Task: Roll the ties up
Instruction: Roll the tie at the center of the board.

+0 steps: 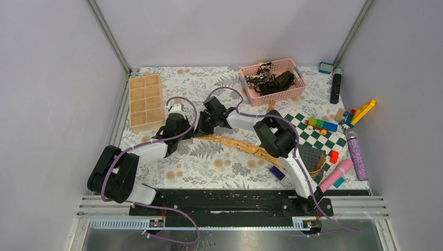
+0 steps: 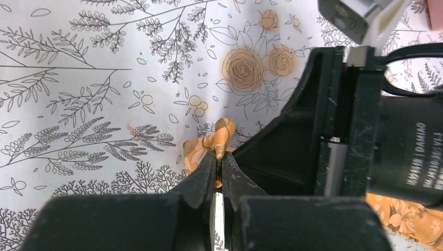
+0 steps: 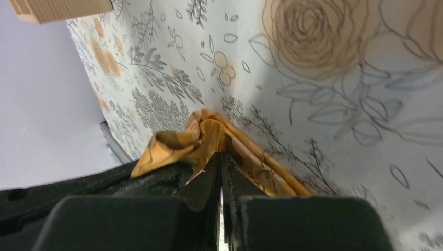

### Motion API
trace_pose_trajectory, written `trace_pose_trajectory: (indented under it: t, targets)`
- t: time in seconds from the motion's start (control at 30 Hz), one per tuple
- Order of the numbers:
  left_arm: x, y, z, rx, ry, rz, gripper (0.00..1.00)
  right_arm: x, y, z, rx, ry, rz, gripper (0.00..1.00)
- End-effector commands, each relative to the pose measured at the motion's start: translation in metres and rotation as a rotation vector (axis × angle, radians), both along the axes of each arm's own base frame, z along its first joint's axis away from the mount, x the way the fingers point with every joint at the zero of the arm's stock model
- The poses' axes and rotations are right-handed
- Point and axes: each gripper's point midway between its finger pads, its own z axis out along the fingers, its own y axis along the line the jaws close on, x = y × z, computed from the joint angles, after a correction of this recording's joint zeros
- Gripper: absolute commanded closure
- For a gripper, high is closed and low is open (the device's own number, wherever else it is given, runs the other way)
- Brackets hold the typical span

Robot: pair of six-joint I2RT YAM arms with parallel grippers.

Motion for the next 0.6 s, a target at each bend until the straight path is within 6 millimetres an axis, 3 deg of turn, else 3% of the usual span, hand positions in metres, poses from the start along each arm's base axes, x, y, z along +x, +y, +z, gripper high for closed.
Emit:
trace_pose_trajectory:
  t: [0.0,0.2,0.27,0.47,0.57]
  targets:
    - [0.009,-0.012,0.014,-0.021,-0.041,-0.037,1.00,-0.003,-0.016,0.030,-0.028,-0.128,0.014,0.95]
    - [0.009,-0.015,0.015,-0.021,-0.048,-0.052,1.00,0.006,-0.044,0.076,-0.045,-0.250,-0.032,0.79]
    - [0.009,-0.015,0.014,-0.016,-0.046,-0.057,1.00,0.007,-0.048,0.082,-0.048,-0.253,-0.044,0.75]
    - [0.006,-0.012,0.018,0.022,-0.066,-0.036,1.00,0.005,-0.057,0.079,-0.090,-0.217,-0.065,0.76]
    - [0.006,-0.008,0.024,0.038,-0.088,-0.018,1.00,0.002,-0.080,0.067,-0.195,-0.199,-0.122,0.84]
